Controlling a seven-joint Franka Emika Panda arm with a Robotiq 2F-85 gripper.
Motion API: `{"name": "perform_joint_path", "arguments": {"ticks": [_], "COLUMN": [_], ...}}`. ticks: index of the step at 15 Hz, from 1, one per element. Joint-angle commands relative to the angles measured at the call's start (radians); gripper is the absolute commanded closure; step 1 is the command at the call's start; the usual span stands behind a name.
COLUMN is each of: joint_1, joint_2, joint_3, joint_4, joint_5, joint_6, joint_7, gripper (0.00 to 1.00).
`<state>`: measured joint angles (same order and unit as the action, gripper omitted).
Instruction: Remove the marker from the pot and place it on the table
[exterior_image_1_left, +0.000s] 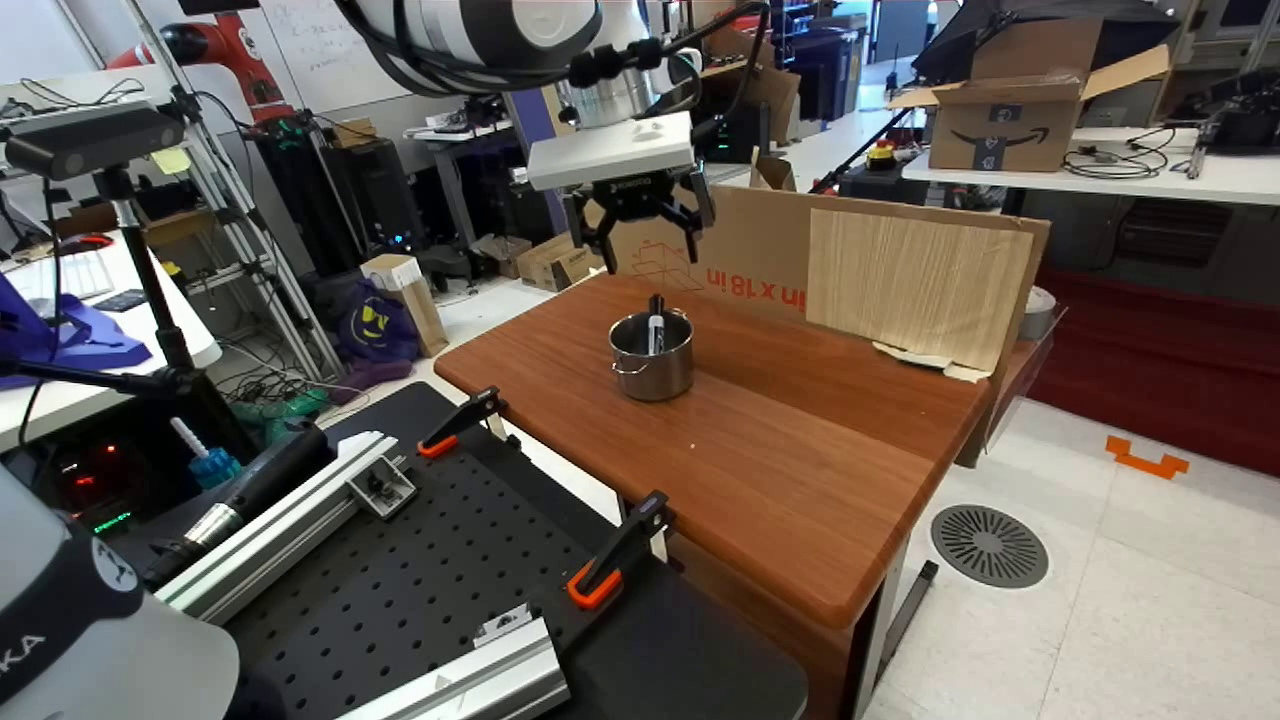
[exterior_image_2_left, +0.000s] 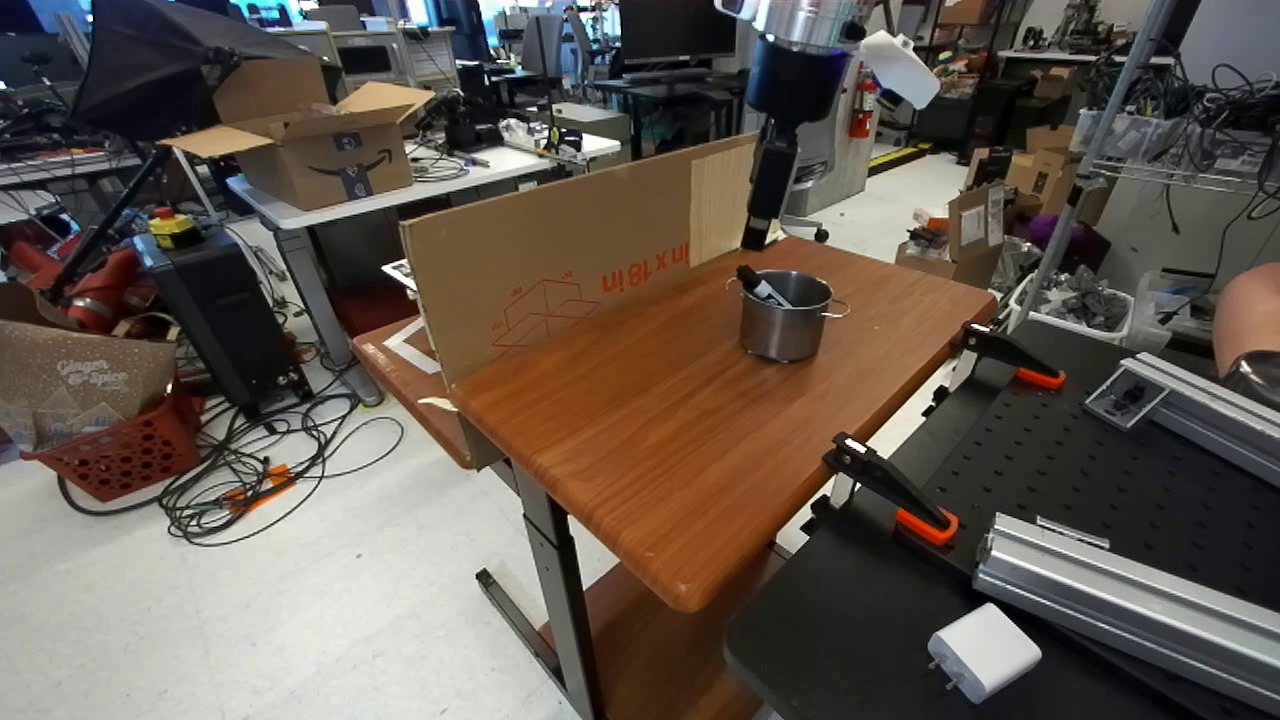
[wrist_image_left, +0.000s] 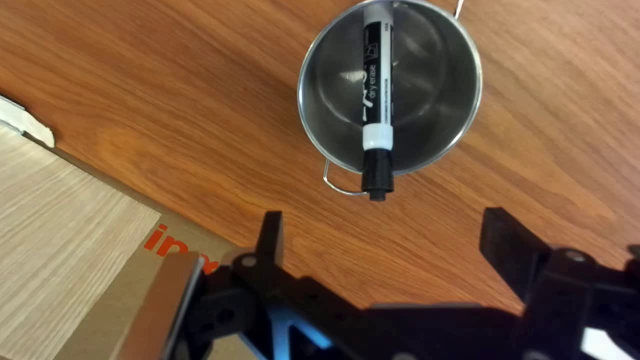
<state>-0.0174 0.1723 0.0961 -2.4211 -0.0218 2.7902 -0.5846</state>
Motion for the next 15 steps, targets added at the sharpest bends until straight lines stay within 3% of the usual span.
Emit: {"name": "perform_joint_path", "arguments": {"ticks": [1,7,15], "joint_1": [-0.046,-0.035,-0.014], "joint_2": [0.053,0.118,0.207], "joint_3": [0.038,0.015,0.006], "joint_4": [0.104,0.190,0.252], "joint_5": [0.062,0.012,-0.068], "joint_6": [-0.122,-0.249,-0.307], "joint_7": [-0.133,-0.132,-0.090], "gripper": [0.00,0.00,0.00]}}
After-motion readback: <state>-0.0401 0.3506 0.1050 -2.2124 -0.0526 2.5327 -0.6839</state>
